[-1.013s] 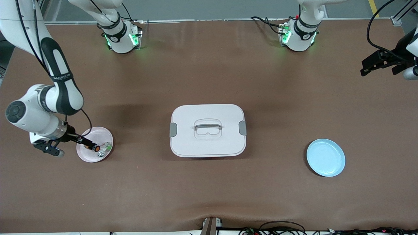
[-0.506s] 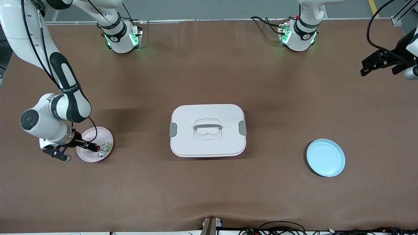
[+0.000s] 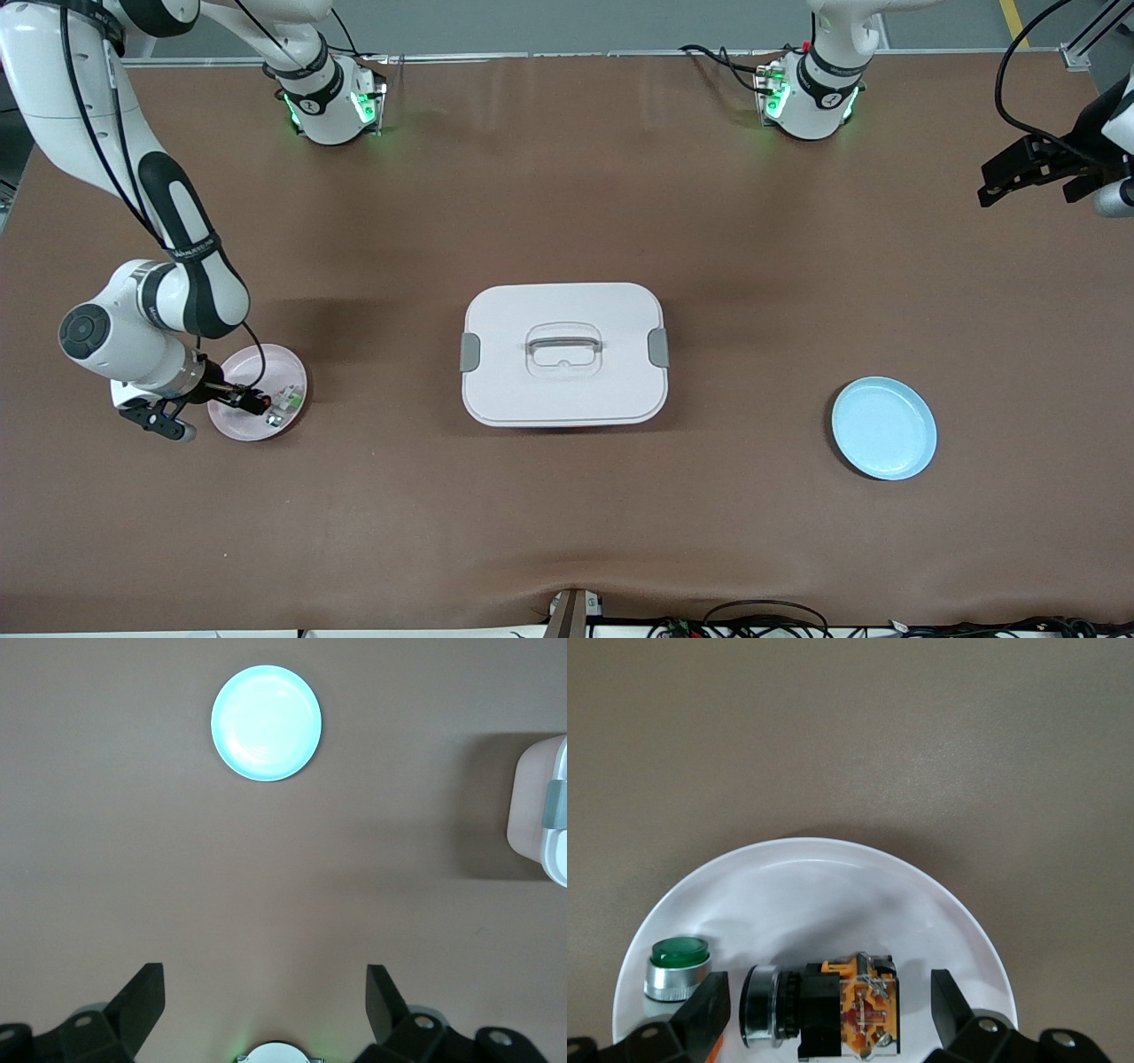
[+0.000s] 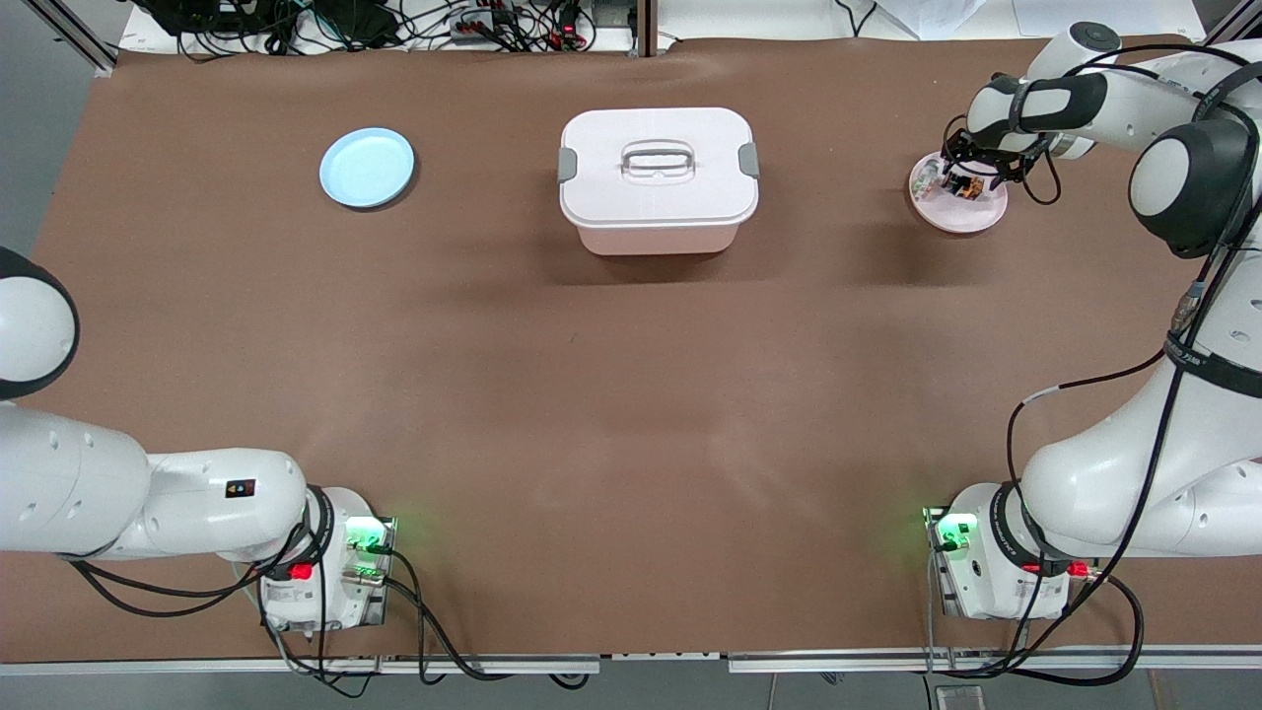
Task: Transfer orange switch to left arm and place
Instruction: 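Close the right gripper on the orange switch, then lift the orange switch with the right gripper over the white box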
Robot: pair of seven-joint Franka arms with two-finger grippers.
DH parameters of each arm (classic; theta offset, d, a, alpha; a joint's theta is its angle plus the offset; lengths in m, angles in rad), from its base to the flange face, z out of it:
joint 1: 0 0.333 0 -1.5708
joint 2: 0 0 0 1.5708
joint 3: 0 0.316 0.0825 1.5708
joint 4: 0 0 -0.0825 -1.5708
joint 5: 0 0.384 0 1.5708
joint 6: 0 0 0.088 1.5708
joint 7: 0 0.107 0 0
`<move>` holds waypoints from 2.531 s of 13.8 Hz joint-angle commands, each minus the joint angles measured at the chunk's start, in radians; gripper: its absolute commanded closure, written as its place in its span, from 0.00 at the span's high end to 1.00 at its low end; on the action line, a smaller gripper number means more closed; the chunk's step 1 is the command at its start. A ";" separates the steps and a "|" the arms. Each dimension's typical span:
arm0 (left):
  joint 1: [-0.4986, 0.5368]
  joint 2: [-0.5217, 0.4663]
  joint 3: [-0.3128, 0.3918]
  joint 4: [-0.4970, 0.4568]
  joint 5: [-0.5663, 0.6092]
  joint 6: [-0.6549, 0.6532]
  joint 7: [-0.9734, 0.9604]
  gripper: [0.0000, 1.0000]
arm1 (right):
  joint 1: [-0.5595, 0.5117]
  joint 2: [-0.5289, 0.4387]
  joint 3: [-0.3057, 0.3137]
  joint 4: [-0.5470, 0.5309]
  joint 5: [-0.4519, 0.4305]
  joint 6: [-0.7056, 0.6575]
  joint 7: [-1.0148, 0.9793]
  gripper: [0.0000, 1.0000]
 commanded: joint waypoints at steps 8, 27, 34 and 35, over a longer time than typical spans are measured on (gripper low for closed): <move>0.002 0.000 0.003 0.019 -0.009 -0.018 0.016 1.00 | -0.002 0.018 0.007 0.014 0.012 -0.007 -0.001 0.85; 0.002 0.008 0.003 0.020 -0.009 -0.007 0.015 1.00 | 0.074 -0.126 0.056 0.345 0.262 -0.807 0.532 0.00; 0.002 0.003 0.003 0.020 -0.007 -0.009 0.009 1.00 | 0.220 -0.160 0.174 0.409 0.357 -0.794 1.103 0.00; 0.000 0.003 0.003 0.019 -0.012 -0.010 0.003 1.00 | 0.252 -0.160 0.174 0.426 0.372 -0.789 1.159 0.00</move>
